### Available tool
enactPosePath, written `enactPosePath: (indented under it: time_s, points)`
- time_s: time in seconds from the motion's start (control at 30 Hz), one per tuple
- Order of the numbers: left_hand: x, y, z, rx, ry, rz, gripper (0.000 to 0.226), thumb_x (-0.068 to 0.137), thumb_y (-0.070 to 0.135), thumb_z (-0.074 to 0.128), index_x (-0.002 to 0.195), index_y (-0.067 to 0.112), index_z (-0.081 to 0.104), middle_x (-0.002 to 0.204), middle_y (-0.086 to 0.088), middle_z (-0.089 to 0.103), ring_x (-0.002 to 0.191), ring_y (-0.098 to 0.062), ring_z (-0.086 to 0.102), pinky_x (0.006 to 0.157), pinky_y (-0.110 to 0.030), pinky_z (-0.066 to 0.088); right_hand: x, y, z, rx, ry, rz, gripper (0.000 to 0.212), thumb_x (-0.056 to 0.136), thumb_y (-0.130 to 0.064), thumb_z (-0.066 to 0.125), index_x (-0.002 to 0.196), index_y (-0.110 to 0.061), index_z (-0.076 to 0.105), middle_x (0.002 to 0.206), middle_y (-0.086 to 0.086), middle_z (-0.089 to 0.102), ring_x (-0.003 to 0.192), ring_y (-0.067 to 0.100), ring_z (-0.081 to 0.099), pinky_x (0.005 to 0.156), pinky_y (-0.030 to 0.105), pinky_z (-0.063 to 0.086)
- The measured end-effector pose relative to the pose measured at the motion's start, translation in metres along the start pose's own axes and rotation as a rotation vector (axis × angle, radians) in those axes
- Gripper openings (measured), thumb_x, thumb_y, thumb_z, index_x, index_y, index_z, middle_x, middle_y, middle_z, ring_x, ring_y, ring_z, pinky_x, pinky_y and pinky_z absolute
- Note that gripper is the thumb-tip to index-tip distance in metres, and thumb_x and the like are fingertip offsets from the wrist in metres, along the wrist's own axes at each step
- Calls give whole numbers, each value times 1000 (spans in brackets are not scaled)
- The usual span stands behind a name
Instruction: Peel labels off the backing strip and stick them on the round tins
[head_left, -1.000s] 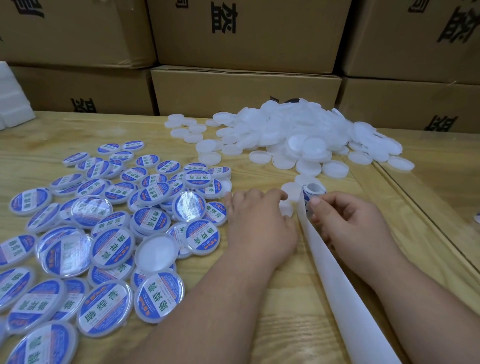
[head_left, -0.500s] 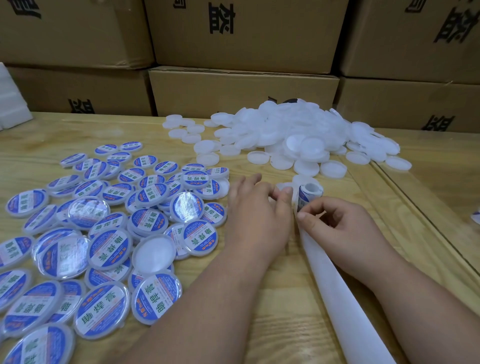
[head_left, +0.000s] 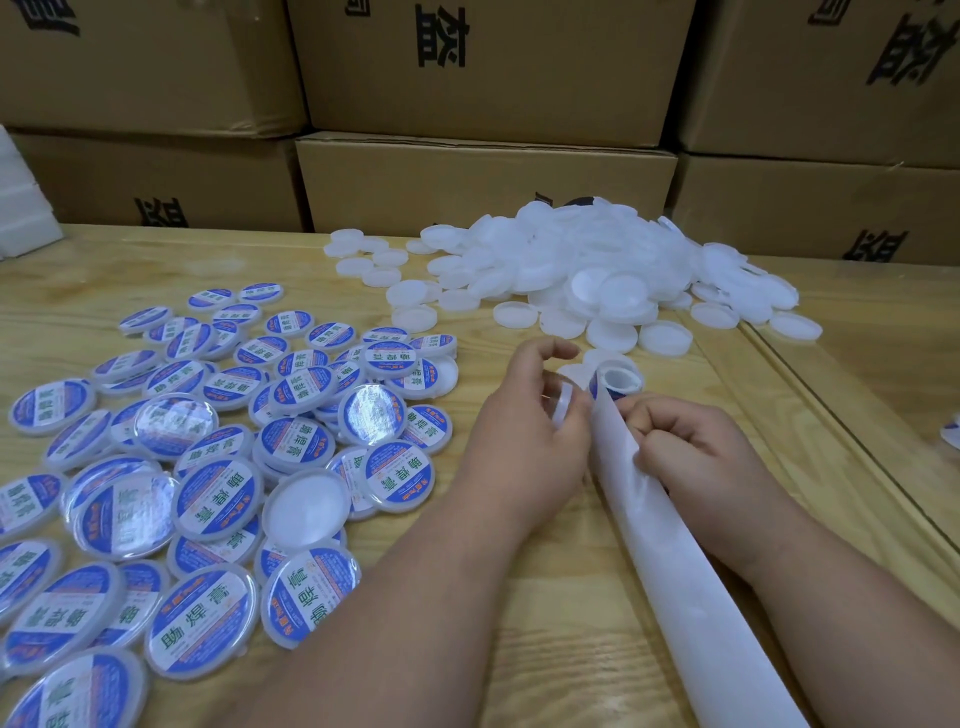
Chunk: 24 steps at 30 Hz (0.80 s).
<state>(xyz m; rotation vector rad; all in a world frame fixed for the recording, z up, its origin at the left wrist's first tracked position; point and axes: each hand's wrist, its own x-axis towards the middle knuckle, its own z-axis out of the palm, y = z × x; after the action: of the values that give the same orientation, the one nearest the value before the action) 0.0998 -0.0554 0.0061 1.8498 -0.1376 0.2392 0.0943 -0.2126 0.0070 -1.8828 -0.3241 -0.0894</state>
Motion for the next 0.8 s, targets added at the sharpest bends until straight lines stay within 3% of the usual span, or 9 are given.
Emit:
enactPosePath:
  time_s: [0.1,0.2,0.33,0.43,0.5,0.63,0.8]
  points:
    - [-2,1,0,133,-32,54,31,100,16,50,119,41,56,104,22,67,95,9,59,72,0,38,0,-1,1,55,9,20,16,66,-11,44,62,2,36,83,36,49,70,39,39,69,40,26]
    - [-2,1,1,220,-17,121,37,101,9,46,123,34,61,123,16,62,112,5,51,83,4,31,-1,-2,2,88,6,34,17,66,-10,44,62,4,37,100,34,61,75,26,44,71,38,29]
    - [-1,1,2,187,-31,112,30,101,17,53,122,34,63,120,19,64,112,7,51,86,1,34,-3,-7,3,117,5,35,14,66,-8,45,52,-10,46,91,12,74,72,16,54,63,28,38]
    - [-1,2,2,156,-43,103,28,98,19,59,123,31,64,118,20,66,113,1,57,98,-19,45,-4,-8,2,80,36,38,16,75,-19,52,62,-11,55,72,23,53,64,19,41,61,32,32]
    - [-1,3,2,149,-45,100,27,97,20,61,122,30,64,116,20,67,112,-2,60,100,-29,48,-4,-8,2,50,51,54,22,80,-35,59,72,-15,65,64,8,52,60,15,44,57,30,36]
    - [-1,2,2,141,-28,96,26,96,19,61,117,34,64,107,24,65,108,1,60,98,-27,49,-4,-10,5,24,50,59,19,79,-43,67,82,-25,72,72,-4,67,65,9,56,61,25,46]
    - [-1,-2,3,122,-36,90,26,94,22,64,114,40,63,104,23,66,105,4,60,94,-24,50,-3,-7,3,56,42,64,5,93,-29,72,95,-25,75,85,-6,75,78,4,68,67,13,49]
